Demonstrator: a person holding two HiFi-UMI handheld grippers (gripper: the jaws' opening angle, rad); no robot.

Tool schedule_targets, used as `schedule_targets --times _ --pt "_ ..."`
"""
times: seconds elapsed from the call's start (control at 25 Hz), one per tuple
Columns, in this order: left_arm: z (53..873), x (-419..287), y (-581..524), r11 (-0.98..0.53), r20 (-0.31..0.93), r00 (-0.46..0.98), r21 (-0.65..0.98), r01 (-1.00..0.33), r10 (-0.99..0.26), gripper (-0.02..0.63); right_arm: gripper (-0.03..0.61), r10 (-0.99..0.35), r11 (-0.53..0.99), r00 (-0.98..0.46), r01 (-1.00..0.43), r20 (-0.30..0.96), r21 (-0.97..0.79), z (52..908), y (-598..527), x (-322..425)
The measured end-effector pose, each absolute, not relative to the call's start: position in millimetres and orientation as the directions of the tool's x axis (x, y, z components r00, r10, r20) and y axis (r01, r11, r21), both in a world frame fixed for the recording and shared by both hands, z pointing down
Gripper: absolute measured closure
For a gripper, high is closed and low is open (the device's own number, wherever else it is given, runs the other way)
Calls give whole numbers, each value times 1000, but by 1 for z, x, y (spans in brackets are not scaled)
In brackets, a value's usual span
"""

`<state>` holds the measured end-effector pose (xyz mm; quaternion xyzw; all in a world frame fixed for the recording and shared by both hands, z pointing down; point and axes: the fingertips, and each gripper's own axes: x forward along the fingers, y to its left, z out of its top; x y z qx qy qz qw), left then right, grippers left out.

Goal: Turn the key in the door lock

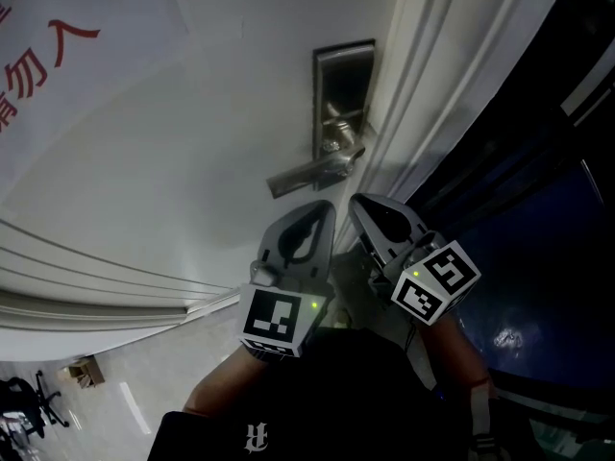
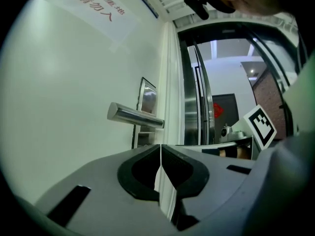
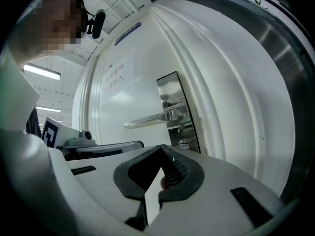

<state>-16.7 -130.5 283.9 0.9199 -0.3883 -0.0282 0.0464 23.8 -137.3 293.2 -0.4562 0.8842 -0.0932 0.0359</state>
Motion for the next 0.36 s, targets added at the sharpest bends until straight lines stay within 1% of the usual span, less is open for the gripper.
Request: schedule_targets --times 0.36 --pt "287 -19 -131 -698 -14 702 122 -706 -712 601 565 -821 553 -570 -806 28 -212 296 -142 24"
